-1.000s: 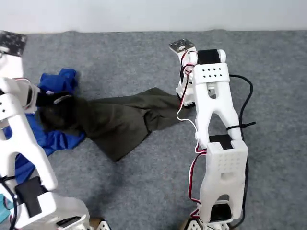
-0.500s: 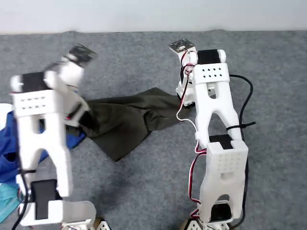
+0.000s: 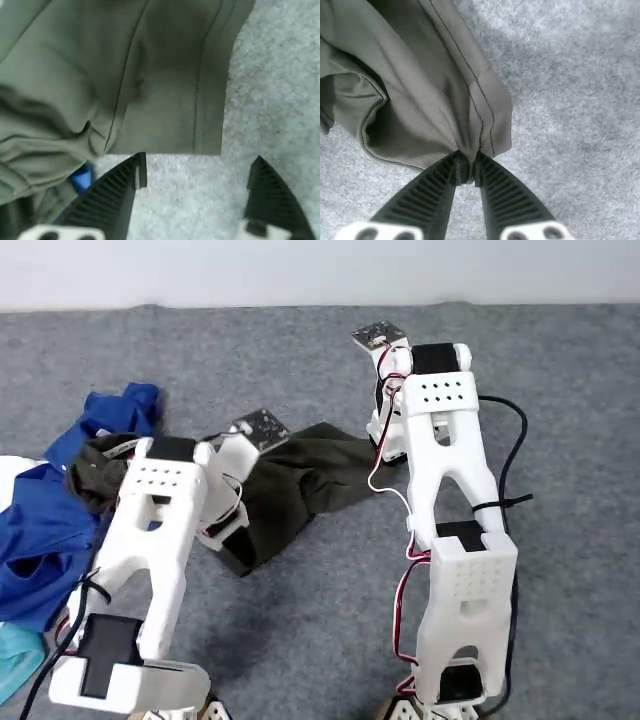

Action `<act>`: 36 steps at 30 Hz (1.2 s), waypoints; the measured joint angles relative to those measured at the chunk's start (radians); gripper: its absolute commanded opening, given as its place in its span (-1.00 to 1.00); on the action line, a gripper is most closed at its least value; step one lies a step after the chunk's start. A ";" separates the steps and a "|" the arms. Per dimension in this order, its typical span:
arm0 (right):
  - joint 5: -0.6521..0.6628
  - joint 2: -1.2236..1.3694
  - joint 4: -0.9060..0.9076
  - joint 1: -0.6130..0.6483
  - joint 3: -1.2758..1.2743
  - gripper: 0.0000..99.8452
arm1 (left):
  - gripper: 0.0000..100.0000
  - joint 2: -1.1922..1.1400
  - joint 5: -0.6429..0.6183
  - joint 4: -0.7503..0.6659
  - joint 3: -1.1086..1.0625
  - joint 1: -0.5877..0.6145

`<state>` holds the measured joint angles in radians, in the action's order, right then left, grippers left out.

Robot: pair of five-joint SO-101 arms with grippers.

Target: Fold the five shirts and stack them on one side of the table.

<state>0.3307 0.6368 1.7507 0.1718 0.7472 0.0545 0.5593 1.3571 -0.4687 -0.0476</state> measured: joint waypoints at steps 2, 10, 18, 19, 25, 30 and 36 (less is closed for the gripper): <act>0.000 0.000 0.000 0.000 0.000 -0.98 | -0.37 0.000 0.000 -0.043 -0.043 0.000; 0.000 0.000 0.000 0.000 0.000 -0.98 | -0.37 0.000 0.000 -0.164 -0.164 -0.003; 0.000 0.000 0.000 0.000 0.000 -0.98 | -0.38 0.000 0.000 -0.261 -0.245 -0.003; 0.000 0.000 0.000 0.000 0.000 -0.98 | -0.38 0.000 0.000 -0.270 -0.249 -0.003; 0.000 0.000 0.000 0.000 0.000 -0.98 | -0.53 0.000 0.000 -0.287 -0.259 -0.003; 0.000 0.000 0.000 0.000 0.000 -0.98 | -0.65 -0.032 0.000 -0.287 -0.255 -0.003; 0.000 0.000 0.000 0.000 0.000 -0.98 | -0.91 -0.140 0.005 -0.213 -0.158 -0.012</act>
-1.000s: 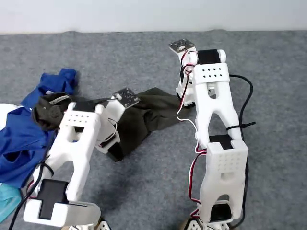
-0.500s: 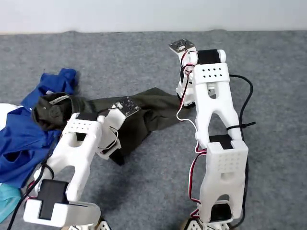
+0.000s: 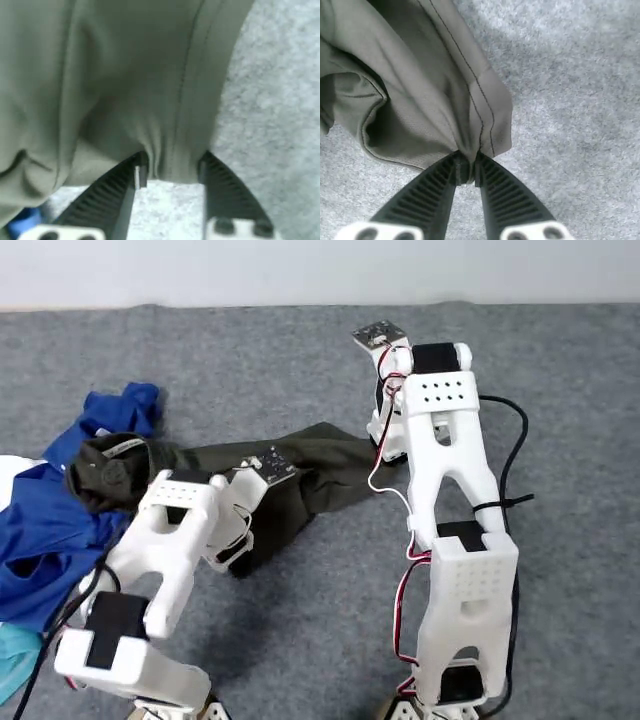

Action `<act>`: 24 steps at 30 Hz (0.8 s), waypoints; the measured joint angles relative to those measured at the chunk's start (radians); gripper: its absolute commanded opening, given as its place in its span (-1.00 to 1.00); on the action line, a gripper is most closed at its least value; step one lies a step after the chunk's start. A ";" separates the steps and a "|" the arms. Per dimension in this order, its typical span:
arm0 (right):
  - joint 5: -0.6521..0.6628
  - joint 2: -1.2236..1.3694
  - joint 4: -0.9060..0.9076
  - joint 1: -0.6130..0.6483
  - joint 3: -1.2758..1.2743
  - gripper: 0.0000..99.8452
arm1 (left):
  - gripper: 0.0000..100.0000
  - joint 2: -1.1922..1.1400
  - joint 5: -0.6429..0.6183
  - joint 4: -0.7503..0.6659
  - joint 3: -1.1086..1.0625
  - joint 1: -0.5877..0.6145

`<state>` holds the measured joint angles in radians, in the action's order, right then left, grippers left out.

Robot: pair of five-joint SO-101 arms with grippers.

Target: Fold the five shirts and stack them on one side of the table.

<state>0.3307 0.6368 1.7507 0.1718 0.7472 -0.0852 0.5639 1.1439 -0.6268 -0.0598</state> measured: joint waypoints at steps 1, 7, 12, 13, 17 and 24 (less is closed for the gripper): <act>0.000 0.000 0.000 0.000 0.000 -0.98 | -0.97 -0.012 -0.002 0.012 0.015 0.000; 0.000 0.000 0.000 -0.003 0.000 -0.98 | -1.00 -0.038 -0.005 0.094 0.133 0.011; 0.000 -0.006 0.000 -0.032 0.000 -0.98 | -1.00 -0.038 -0.005 0.250 0.301 0.009; 0.000 -0.014 0.000 -0.037 0.000 -0.98 | -1.00 -0.038 -0.005 0.293 0.338 0.009; 0.000 -0.064 0.002 -0.044 0.000 -0.98 | -1.00 -0.038 -0.005 0.419 0.489 0.009; 0.000 -0.252 0.002 -0.064 0.000 -0.98 | -1.00 0.048 -0.092 0.563 0.756 0.009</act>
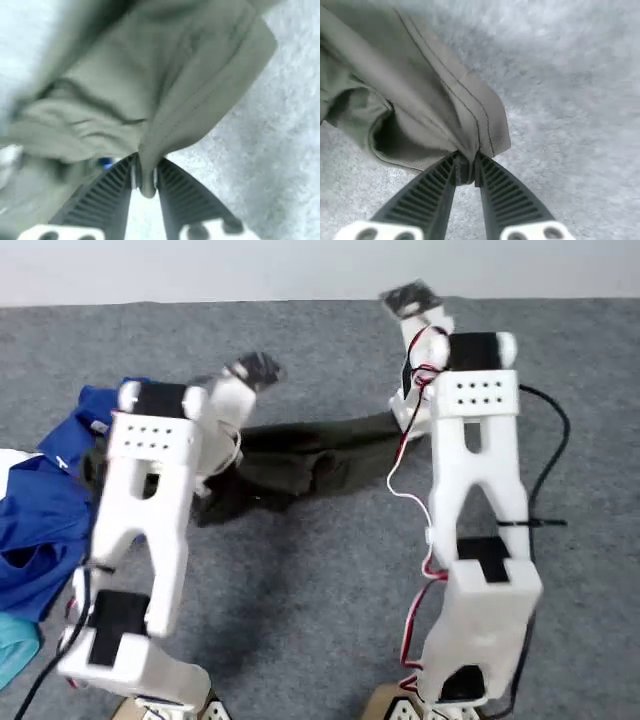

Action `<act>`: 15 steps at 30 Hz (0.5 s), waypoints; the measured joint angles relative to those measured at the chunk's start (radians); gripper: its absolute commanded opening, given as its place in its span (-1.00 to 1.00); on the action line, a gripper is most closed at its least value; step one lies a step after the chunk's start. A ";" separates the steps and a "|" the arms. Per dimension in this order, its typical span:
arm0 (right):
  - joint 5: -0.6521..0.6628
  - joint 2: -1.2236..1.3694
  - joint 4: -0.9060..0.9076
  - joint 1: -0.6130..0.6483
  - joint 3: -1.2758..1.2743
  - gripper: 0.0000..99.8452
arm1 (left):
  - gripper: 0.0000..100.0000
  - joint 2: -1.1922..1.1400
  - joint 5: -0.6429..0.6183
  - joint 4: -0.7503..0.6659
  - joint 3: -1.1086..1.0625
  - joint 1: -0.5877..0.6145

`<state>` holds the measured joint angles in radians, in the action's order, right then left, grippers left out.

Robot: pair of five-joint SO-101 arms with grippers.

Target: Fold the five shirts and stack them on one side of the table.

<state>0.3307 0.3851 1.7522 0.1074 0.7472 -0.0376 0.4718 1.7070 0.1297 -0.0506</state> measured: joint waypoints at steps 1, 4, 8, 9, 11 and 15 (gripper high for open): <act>0.000 -0.040 0.000 -0.006 0.000 -0.98 | -1.00 0.035 -0.020 0.005 0.034 0.000; 0.002 -0.160 0.000 -0.020 0.000 -0.98 | -1.00 0.149 -0.052 0.008 0.124 0.000; 0.002 -0.324 0.000 -0.026 0.000 -0.98 | -1.00 0.278 -0.060 0.009 0.195 0.000; 0.002 -0.365 0.000 -0.026 0.000 -0.98 | -1.00 0.304 -0.061 0.009 0.209 0.000; 0.002 -0.443 0.000 -0.026 0.000 -0.98 | -1.00 0.359 -0.063 0.009 0.238 0.000; 0.002 -0.588 0.000 -0.044 0.000 -0.98 | -1.00 0.456 -0.063 -0.012 0.308 0.000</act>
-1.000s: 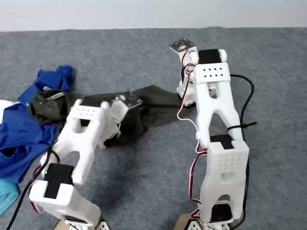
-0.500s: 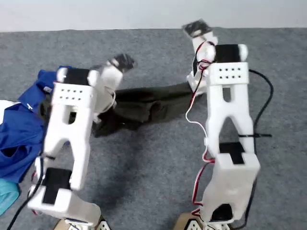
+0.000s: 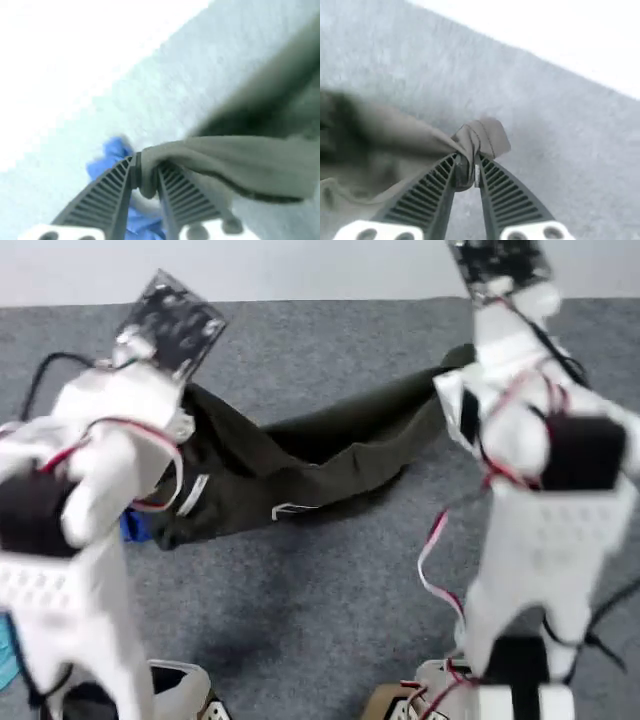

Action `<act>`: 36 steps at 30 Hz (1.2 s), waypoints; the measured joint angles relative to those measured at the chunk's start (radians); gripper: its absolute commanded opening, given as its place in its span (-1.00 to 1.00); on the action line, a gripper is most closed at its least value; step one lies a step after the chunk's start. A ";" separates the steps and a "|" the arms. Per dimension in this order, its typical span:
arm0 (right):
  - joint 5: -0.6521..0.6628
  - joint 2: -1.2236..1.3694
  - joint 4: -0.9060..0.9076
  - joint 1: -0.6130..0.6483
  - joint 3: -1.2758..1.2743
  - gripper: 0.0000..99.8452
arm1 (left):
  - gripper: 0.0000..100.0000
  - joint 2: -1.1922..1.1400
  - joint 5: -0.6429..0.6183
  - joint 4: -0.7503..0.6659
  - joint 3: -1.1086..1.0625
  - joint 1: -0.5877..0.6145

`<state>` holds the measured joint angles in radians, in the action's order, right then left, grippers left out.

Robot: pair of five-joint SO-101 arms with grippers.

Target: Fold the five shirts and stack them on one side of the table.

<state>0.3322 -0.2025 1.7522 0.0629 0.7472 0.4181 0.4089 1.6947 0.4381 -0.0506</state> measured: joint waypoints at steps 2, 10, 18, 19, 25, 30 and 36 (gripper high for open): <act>0.000 -0.061 0.000 -0.037 0.000 -0.98 | -1.00 0.048 0.000 -0.048 0.034 0.018; 0.058 -0.198 0.002 -0.269 -0.025 -0.98 | -1.00 0.193 0.000 -0.212 0.075 0.199; 0.158 -0.388 0.003 -0.339 -0.121 -0.98 | -0.99 0.387 0.000 -0.253 0.075 0.216; 0.170 -0.422 0.003 -0.347 -0.121 -0.98 | -0.99 0.411 0.000 -0.270 0.077 0.221; 0.230 -0.597 0.003 -0.413 -0.121 -0.98 | -0.99 0.551 0.035 -0.400 0.083 0.222; 0.247 -0.727 0.002 -0.430 -0.121 -0.98 | -0.99 0.647 0.152 -0.450 0.094 0.233; 0.247 -0.842 -0.040 -0.450 -0.121 -0.98 | -0.99 0.712 0.238 -0.453 0.109 0.233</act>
<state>0.5792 -1.0449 1.7123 -0.3867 0.6260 1.1301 0.6467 1.2421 0.5470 0.1826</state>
